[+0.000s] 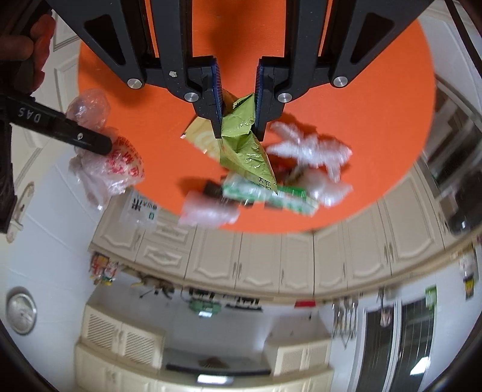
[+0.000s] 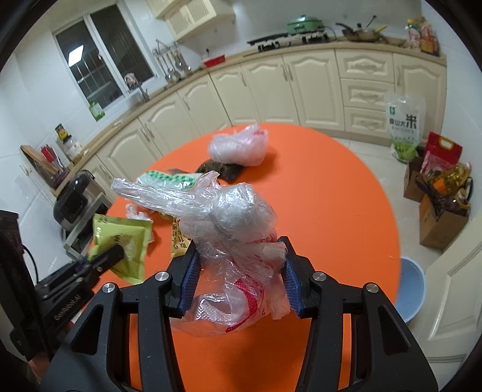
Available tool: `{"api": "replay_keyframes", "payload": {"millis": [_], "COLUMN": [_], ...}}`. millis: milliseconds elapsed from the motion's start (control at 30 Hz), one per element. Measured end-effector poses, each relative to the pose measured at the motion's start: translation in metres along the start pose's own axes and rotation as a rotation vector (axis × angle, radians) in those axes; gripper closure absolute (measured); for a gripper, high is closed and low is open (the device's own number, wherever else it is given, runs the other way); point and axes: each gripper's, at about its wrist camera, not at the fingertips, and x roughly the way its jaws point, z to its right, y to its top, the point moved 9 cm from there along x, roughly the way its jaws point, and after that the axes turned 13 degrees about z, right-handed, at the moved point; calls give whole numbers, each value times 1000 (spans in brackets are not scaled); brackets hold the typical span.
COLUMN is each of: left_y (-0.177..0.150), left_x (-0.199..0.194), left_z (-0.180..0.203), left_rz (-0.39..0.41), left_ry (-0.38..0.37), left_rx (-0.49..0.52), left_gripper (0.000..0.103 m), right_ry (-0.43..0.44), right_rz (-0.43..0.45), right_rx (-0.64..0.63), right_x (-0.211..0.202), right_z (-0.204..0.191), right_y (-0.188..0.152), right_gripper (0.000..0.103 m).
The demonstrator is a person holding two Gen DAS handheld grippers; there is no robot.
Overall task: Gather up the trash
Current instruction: 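Carry the plastic bag and green wrapper with both tools to the blue bin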
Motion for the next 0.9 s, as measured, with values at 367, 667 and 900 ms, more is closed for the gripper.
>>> {"api": "replay_keyframes", "payload": {"millis": [367,667,900], "left_y": [33,37,22], "left_x": [-66,-88,-71], "left_z": [68,136,191], "left_rz": [172,246,219], "left_ry": [-73,-180,-284], "left_rx": [91,141,181], "left_gripper": [89,89,89], "right_ry": [-11,-86,-175], "right_rz": [185,327,392], "right_rx": [11,21,50], "right_x": [-84,-151,-185], "right_z": [8,41,93], "right_y": [39,71,84], "right_gripper": [57,57,57]}}
